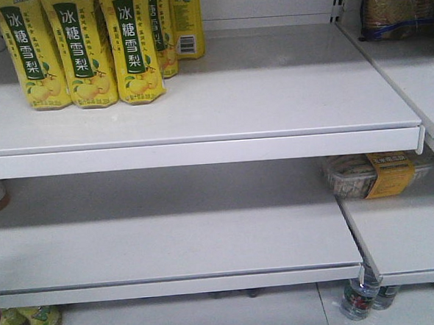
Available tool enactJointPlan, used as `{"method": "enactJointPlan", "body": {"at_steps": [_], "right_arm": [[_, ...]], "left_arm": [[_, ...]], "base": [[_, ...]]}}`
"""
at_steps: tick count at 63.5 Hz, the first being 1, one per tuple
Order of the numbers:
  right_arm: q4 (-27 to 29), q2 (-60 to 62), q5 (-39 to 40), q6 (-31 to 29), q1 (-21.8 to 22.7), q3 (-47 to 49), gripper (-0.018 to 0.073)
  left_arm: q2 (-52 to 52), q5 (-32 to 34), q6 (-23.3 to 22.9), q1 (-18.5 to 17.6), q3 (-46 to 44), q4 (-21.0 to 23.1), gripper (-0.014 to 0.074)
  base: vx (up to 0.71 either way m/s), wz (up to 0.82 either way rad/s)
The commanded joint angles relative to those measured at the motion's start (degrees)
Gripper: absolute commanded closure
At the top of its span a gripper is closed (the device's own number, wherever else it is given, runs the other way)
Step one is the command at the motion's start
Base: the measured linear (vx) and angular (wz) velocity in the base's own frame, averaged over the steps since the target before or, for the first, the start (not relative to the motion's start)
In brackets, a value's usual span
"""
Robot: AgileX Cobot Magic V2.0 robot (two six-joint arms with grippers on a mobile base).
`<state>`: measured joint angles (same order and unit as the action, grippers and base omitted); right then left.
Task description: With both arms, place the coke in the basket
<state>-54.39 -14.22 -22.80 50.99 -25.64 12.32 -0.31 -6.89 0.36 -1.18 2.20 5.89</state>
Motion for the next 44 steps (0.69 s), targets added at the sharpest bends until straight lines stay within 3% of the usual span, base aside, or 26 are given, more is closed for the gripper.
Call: {"method": "enactJointPlan", "body": {"at_steps": [1,44], "right_arm": [[-1.50,-0.41,2.39,-0.20,0.41,1.53,0.0569],[-1.50,-0.41,2.39,-0.20,0.41,1.53,0.0569]], "left_arm": [[-1.29,8.95,2.70,0.04,-1.67,-2.67,0.0603],[-1.24,8.95,2.70,0.04,-1.82,-2.67,0.0603]], "base": [[0.00,0.00],[0.00,0.00]]}}
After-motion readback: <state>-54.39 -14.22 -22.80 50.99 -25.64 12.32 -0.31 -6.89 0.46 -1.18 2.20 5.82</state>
